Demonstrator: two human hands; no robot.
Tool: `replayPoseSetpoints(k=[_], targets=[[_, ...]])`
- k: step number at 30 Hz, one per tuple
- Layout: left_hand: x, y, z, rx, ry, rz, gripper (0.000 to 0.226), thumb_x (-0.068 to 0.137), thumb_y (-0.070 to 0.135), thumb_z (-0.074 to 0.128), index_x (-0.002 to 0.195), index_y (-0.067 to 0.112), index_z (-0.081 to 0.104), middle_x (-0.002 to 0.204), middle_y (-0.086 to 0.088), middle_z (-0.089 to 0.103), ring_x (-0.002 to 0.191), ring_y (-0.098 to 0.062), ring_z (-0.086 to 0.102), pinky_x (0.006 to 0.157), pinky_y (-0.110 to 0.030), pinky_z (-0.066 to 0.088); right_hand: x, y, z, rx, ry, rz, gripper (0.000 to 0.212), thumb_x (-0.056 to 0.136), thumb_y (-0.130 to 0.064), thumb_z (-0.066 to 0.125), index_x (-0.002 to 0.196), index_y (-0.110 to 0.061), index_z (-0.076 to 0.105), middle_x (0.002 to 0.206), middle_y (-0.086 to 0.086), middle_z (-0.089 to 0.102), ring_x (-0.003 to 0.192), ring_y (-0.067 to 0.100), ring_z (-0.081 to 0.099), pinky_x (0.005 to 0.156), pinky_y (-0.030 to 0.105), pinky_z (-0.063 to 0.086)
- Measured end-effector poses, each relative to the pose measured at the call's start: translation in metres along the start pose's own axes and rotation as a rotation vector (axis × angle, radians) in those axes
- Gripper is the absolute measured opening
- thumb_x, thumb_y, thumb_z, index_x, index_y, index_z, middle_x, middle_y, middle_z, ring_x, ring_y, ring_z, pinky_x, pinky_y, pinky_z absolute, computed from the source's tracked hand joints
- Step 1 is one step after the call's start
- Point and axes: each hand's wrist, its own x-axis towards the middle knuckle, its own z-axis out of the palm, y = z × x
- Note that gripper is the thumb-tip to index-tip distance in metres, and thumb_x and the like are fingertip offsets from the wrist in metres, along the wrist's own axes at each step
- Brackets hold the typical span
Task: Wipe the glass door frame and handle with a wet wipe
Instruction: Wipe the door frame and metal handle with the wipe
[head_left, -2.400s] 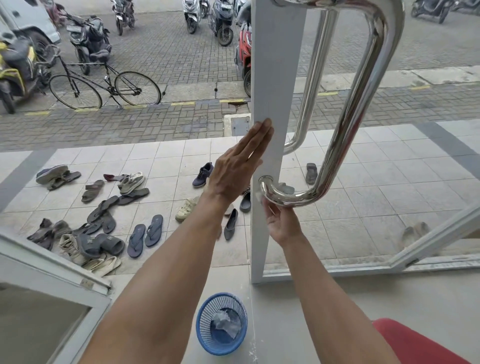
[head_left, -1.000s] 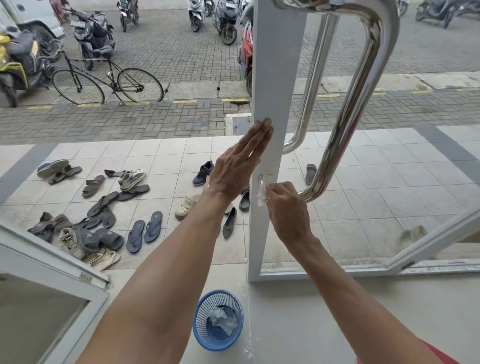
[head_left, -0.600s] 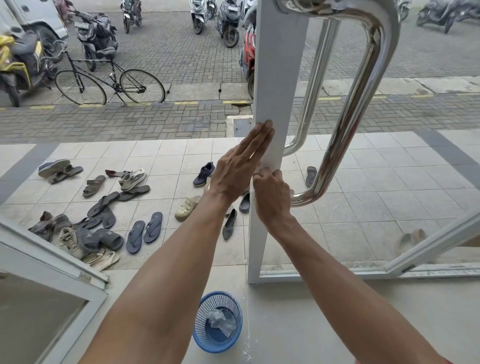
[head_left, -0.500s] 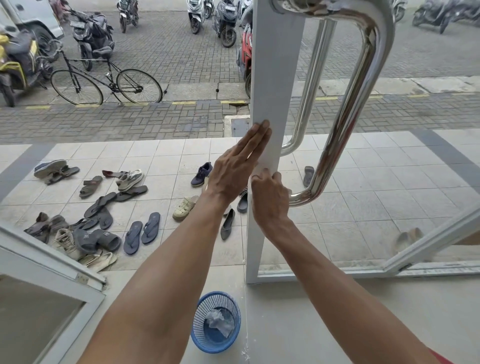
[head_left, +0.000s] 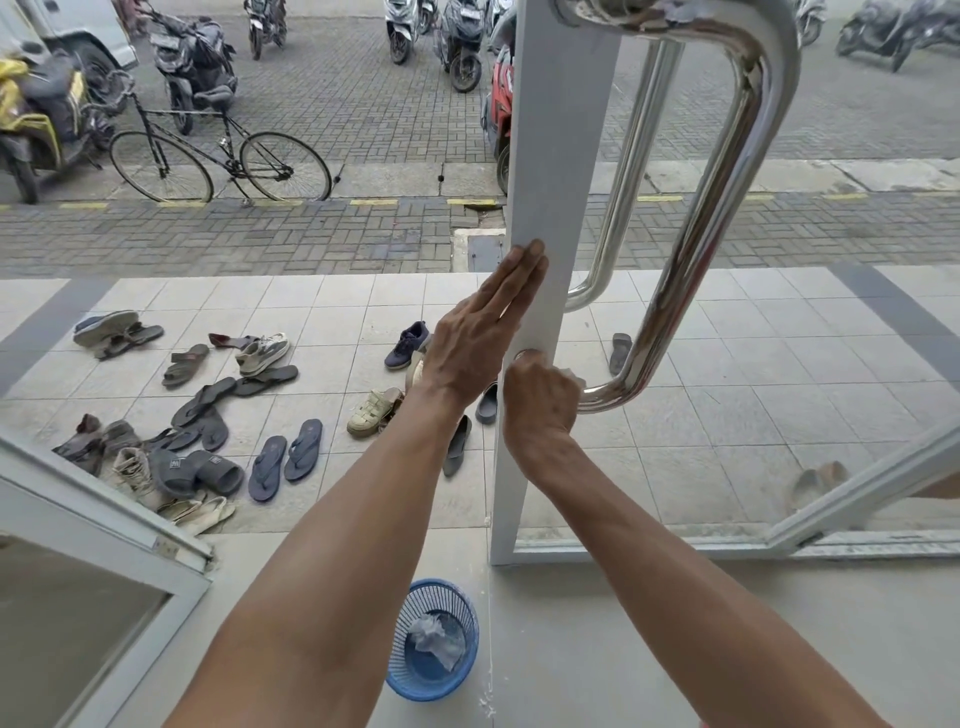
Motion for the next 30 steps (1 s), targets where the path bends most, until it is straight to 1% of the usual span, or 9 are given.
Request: replayPoseSetpoints(k=[2,5,8,12,15,18,21,24,30], targets=[[-0.001,0.001,-0.001,0.007,0.0,-0.006,0.086,0.087,-0.003,0.064,0.157,0.017,0.019,0.165,0.005,0.017,0.151,-0.006,0.009,0.08,-0.011,0.033,0.008,-0.004,0.001,0.033,-0.113,-0.009,0.021,0.087,0.0,0.054,0.101,-0.005,0.07,0.092,0.009,0.071,0.083,0.025,0.07,0.077,0.033,0.05],[-0.001,0.003,0.0,0.012,0.017,-0.003,0.084,0.087,-0.003,0.065,0.156,0.016,0.021,0.164,0.004,0.019,0.15,-0.007,0.009,0.078,-0.012,0.037,0.009,-0.002,0.01,0.033,-0.101,0.052,0.023,0.091,-0.004,0.051,0.11,-0.005,0.064,0.097,0.011,0.07,0.089,0.028,0.068,0.106,0.056,0.033],[-0.002,0.004,0.005,0.029,-0.001,-0.023,0.098,0.081,-0.01,0.068,0.158,0.019,0.013,0.165,0.006,0.01,0.152,-0.007,0.006,0.073,-0.014,0.048,-0.007,0.006,0.026,0.009,0.003,0.053,0.03,0.094,-0.024,0.051,0.114,-0.002,0.056,0.09,0.011,0.067,0.083,0.031,0.065,0.105,0.063,0.032],[0.0,0.007,0.007,0.016,-0.018,-0.051,0.109,0.073,-0.017,0.068,0.158,0.019,0.011,0.166,0.008,0.005,0.152,-0.007,0.004,0.062,-0.011,0.043,-0.023,0.022,0.032,0.111,0.074,-0.065,0.076,0.093,-0.058,0.033,0.134,0.005,0.043,0.102,0.016,0.061,0.095,0.033,0.058,0.105,0.06,0.027],[-0.001,0.008,0.008,0.01,-0.019,-0.052,0.108,0.074,-0.018,0.066,0.158,0.019,0.009,0.166,0.009,0.001,0.152,-0.007,0.003,0.062,-0.008,0.037,-0.024,0.031,0.029,0.215,0.085,-0.136,0.058,0.097,-0.037,0.032,0.14,0.001,0.037,0.116,0.015,0.061,0.108,0.032,0.057,0.112,0.055,0.021],[-0.001,0.007,0.009,0.013,-0.023,-0.048,0.109,0.075,-0.017,0.066,0.158,0.02,0.006,0.166,0.009,0.0,0.152,-0.007,0.003,0.063,-0.008,0.041,-0.014,0.034,0.027,0.091,0.072,-0.173,0.05,0.088,-0.01,0.054,0.134,0.006,0.044,0.1,0.013,0.067,0.093,0.029,0.064,0.114,0.054,0.024],[-0.001,0.006,0.009,0.014,-0.026,-0.05,0.111,0.075,-0.016,0.067,0.158,0.021,0.003,0.166,0.009,0.001,0.152,-0.007,0.004,0.064,-0.008,0.04,-0.005,0.028,0.027,-0.026,0.071,-0.104,0.028,0.081,-0.02,0.074,0.1,-0.002,0.064,0.065,0.004,0.065,0.058,0.022,0.063,0.11,0.056,0.031],[-0.001,0.006,0.01,0.013,-0.028,-0.046,0.111,0.076,-0.016,0.068,0.158,0.021,0.004,0.166,0.008,0.003,0.152,-0.007,0.005,0.065,-0.009,0.042,0.004,0.021,0.031,-0.008,0.09,-0.035,0.022,0.078,-0.028,0.077,0.079,-0.011,0.062,0.048,-0.001,0.054,0.045,0.019,0.056,0.106,0.06,0.032],[0.0,0.004,0.007,0.011,-0.022,-0.046,0.103,0.078,-0.012,0.067,0.158,0.02,0.009,0.166,0.007,0.008,0.152,-0.006,0.005,0.067,-0.009,0.038,0.029,0.001,0.02,0.01,-0.154,0.019,0.028,0.1,-0.022,0.04,0.106,-0.019,0.067,0.089,-0.003,0.065,0.086,0.026,0.068,0.109,0.057,0.018]])
